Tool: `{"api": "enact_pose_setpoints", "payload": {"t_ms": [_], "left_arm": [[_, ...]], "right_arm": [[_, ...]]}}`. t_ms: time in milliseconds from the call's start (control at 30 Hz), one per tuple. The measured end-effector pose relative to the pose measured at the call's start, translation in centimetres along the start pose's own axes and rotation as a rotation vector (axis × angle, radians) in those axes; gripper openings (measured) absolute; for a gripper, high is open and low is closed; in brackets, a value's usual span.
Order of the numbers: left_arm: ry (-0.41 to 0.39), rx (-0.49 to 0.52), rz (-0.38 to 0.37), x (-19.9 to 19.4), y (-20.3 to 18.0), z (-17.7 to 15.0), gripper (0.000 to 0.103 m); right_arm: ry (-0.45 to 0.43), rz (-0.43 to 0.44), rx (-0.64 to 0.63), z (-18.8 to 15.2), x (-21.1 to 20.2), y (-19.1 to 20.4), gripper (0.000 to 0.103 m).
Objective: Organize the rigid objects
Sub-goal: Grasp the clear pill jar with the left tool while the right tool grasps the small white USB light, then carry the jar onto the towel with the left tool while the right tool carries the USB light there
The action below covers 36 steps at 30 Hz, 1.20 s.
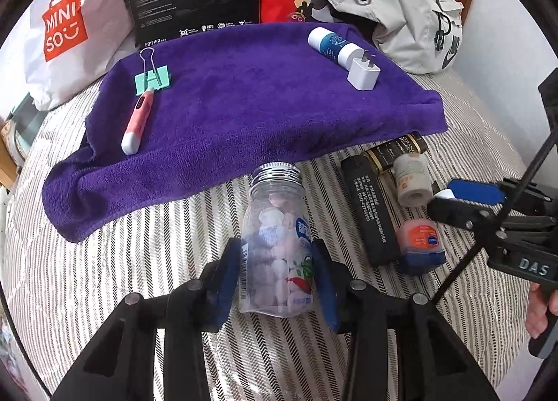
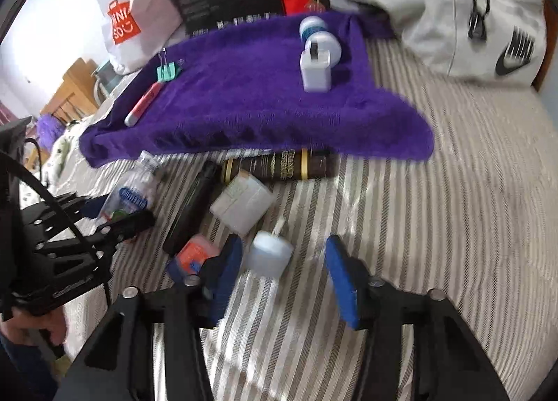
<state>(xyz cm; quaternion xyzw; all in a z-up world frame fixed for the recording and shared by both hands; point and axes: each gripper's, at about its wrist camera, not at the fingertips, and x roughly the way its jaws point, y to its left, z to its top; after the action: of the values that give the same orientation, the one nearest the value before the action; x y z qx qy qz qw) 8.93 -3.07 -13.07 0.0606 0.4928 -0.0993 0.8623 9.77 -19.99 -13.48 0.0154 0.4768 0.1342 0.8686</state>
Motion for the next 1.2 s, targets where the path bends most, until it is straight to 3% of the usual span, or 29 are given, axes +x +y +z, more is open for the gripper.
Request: {"api": "enact_pose_setpoints", "payload": {"t_ms": [100, 333, 533, 800, 1200], "left_arm": [[-0.007, 0.001, -0.005, -0.1, 0.0, 0.0, 0.039], [-0.008, -0.007, -0.014, -0.4, 0.7, -0.2, 0.039], [-0.023, 0.015, 0.032, -0.2, 0.0, -0.2, 0.039], [-0.008, -0.029, -0.012, -1.1, 1.7, -0.7, 0.039], [-0.030, -0.126, -0.043, -3.3, 5.8, -1.5, 0.039]], "right_arm": [[0.004, -0.038, -0.033, -0.3, -0.2, -0.3, 0.025], [0.025, -0.041, -0.011, -0.4, -0.6, -2.3, 0.025], [-0.012, -0.143, -0.131, -0.7, -0.1, -0.4, 0.024], [0.007, -0.044, -0.044, -0.7, -1.1, -2.4, 0.024], [-0.046, 0.009, -0.018, 0.3, -4.1, -2.5, 0.024]]}}
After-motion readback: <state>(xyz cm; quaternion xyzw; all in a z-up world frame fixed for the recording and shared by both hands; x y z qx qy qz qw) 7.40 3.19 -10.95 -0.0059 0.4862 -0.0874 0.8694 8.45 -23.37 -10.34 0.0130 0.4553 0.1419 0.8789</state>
